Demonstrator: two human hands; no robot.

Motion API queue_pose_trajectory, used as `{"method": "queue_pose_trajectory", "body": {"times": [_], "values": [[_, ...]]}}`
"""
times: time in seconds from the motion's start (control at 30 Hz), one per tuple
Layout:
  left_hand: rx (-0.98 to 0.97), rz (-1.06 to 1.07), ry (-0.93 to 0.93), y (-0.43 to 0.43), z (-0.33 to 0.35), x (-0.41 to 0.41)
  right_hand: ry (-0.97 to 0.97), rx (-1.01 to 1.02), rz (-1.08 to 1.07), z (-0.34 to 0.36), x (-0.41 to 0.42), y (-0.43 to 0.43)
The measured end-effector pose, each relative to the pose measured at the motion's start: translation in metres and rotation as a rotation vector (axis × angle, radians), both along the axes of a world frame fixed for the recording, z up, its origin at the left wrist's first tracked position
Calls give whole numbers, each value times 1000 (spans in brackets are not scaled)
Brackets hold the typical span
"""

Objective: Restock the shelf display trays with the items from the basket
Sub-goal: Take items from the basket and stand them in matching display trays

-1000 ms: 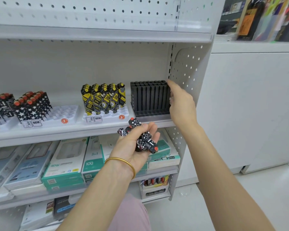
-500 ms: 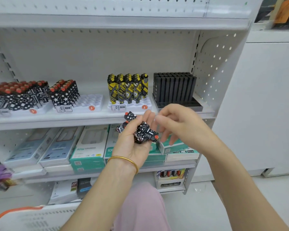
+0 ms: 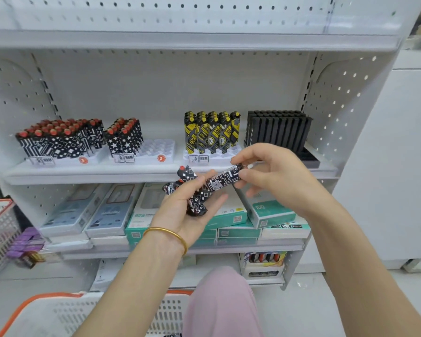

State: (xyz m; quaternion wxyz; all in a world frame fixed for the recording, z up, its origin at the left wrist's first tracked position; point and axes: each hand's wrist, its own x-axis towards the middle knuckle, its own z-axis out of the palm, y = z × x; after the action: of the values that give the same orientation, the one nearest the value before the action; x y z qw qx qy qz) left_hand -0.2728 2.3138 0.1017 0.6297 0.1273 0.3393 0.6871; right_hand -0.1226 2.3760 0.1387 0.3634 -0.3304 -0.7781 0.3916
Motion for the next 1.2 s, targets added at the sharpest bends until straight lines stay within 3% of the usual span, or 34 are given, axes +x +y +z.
{"method": "queue_pose_trajectory", "body": {"times": [0.13, 0.47, 0.7, 0.9, 1.2], "values": [[-16, -66, -18, -9, 4, -9, -5, 54, 18, 3, -14, -3], [-1, 47, 99, -19, 11, -36, 164, -65, 90, 5, -48, -11], [-17, 106, 114, -19, 11, -48, 166, -126, 79, 5, -65, -12], [-13, 170, 85, -23, 8, -58, 107, -19, -8, 9, -89, -17], [-12, 226, 85, -34, 20, -93, 179, -117, 56, 14, -124, -11]]}}
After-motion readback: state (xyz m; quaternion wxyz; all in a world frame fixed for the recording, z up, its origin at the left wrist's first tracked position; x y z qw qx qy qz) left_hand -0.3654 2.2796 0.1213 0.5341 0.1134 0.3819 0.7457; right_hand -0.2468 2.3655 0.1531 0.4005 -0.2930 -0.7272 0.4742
